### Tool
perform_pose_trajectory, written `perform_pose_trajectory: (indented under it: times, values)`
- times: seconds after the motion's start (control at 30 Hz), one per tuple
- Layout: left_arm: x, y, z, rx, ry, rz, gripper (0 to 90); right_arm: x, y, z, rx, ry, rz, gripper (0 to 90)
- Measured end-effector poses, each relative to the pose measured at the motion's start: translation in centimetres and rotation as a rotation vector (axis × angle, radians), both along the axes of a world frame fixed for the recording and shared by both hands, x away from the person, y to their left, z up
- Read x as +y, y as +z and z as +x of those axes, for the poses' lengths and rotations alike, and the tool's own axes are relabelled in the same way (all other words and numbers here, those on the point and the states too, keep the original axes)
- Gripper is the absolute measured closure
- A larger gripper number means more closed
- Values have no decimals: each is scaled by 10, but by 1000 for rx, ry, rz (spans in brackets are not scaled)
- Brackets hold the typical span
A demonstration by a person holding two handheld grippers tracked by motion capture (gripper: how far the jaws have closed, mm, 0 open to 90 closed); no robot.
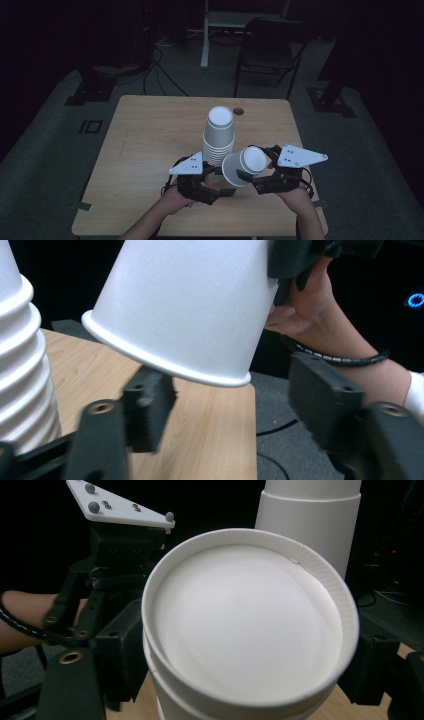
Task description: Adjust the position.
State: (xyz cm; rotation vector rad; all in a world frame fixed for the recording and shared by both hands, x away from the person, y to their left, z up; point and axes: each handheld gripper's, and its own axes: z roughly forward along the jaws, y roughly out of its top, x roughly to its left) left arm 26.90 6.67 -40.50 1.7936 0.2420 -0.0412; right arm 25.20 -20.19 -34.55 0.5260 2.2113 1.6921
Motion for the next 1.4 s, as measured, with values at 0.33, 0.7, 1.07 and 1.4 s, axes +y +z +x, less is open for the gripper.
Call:
perform_pose_trajectory:
  times: [0.33, 0.7, 1.07, 1.4]
  values:
    - [11, 4, 8, 12, -23, -68, 570, -3, -1, -1, 11, 20, 10, 216]
    - [22, 10, 13, 43, -95, -112, 851, -4, -9, 4, 31, 30, 13, 494]
    - [18, 11, 7, -23, -52, -33, 855, -3, -19, 5, 109, 31, -17, 277]
    - [13, 15, 3, -58, -95, 49, 856, -16, -44, -2, 179, 42, -40, 134]
